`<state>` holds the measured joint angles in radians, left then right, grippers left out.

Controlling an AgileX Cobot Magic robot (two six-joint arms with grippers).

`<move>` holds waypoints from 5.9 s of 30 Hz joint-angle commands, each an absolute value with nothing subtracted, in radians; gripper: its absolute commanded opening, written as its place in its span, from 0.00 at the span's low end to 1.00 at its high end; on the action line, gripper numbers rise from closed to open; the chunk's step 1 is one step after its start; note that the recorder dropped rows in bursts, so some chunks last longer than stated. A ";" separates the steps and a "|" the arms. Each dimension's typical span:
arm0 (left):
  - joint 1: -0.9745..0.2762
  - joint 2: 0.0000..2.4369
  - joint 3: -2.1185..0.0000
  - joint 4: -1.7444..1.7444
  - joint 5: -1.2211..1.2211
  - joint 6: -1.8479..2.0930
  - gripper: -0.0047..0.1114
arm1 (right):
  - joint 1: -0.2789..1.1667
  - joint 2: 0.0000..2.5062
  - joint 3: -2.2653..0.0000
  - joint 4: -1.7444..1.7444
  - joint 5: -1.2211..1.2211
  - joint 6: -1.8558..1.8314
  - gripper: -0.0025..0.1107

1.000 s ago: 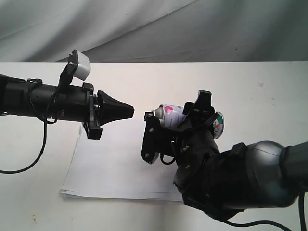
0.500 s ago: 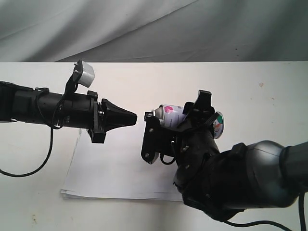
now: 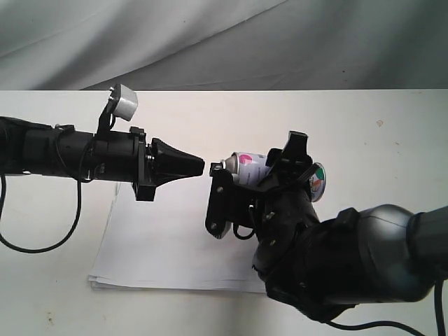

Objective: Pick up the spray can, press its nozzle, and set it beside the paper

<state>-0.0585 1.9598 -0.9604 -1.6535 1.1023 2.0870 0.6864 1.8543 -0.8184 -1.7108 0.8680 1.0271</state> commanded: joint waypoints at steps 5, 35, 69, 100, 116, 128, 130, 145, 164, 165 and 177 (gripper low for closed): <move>-0.062 1.959 -0.967 -1.664 1.096 2.093 0.04 | 0.688 1.846 -0.828 -1.744 0.903 1.027 0.02; -0.232 2.012 -1.018 -1.725 0.875 2.093 0.04 | 0.688 1.846 -0.828 -1.744 0.894 1.025 0.02; -0.100 1.898 -0.926 -1.664 0.949 2.093 0.04 | 0.688 1.846 -0.828 -1.744 0.868 1.023 0.02; 0.064 1.813 -0.783 -1.639 1.214 2.093 0.04 | 0.673 1.509 -0.828 -1.701 0.815 1.284 0.02; 0.101 1.745 -0.725 -1.612 1.221 2.093 0.04 | 0.235 1.243 -0.828 -1.713 0.179 1.634 0.02; 0.101 1.745 -0.725 -1.619 1.221 2.090 0.04 | 0.067 1.276 -0.828 -1.744 0.045 1.631 0.02; 0.101 1.745 -0.725 -1.615 1.221 2.093 0.04 | 0.067 1.276 -0.828 -1.744 0.029 1.631 0.02; 0.101 1.745 -0.725 -1.612 1.221 2.093 0.04 | 0.069 1.274 -0.828 -1.744 -0.109 1.650 0.02; 0.101 1.745 -0.725 -1.612 1.221 2.093 0.04 | 0.058 1.274 -0.771 -0.733 -0.182 0.624 0.02; 0.101 1.745 -0.725 -1.612 1.221 2.093 0.04 | 0.058 1.274 -0.754 -0.672 -0.208 0.527 0.02; 0.101 1.745 -0.725 -1.612 1.221 2.093 0.04 | 0.058 1.423 -0.596 -0.055 -0.623 -0.044 0.02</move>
<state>0.1017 1.7533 -0.7286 -1.6057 1.2087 2.0889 0.0652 1.3832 -0.6136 -0.1587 -0.4724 0.0171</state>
